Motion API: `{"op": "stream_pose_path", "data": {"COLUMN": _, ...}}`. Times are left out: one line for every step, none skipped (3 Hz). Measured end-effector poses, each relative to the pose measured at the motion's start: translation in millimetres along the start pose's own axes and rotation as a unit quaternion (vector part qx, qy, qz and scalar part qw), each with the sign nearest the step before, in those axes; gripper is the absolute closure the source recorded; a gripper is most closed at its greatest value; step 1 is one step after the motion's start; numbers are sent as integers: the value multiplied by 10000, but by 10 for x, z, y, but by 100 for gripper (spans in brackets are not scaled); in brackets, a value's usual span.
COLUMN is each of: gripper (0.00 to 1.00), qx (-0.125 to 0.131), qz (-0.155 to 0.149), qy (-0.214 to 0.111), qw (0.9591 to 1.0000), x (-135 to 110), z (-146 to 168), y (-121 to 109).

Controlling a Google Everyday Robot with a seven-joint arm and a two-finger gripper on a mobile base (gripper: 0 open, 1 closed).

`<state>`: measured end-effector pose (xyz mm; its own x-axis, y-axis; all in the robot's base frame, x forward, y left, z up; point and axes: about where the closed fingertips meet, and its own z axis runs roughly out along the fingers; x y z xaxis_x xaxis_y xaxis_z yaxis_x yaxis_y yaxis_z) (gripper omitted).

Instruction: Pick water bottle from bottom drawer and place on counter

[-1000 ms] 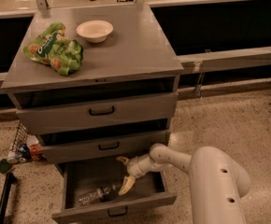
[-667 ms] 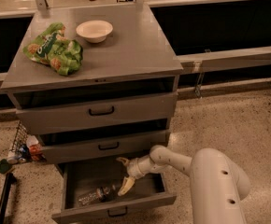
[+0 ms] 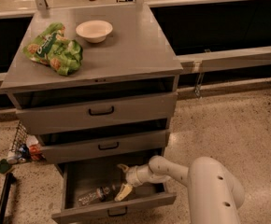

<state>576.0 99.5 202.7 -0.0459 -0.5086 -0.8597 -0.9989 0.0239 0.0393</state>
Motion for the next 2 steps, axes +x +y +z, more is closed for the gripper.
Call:
{"op": "stream_pose_path", "data": {"gripper": 0, "qx": 34, "qz": 83, "qy": 56, "qw": 9999, "x": 86, "z": 116, "y": -64}}
{"op": "stream_pose_path", "data": {"gripper": 0, "qx": -37, "qz": 111, "qy": 14, "qw": 9999, "x": 124, "z": 310, "y": -208}}
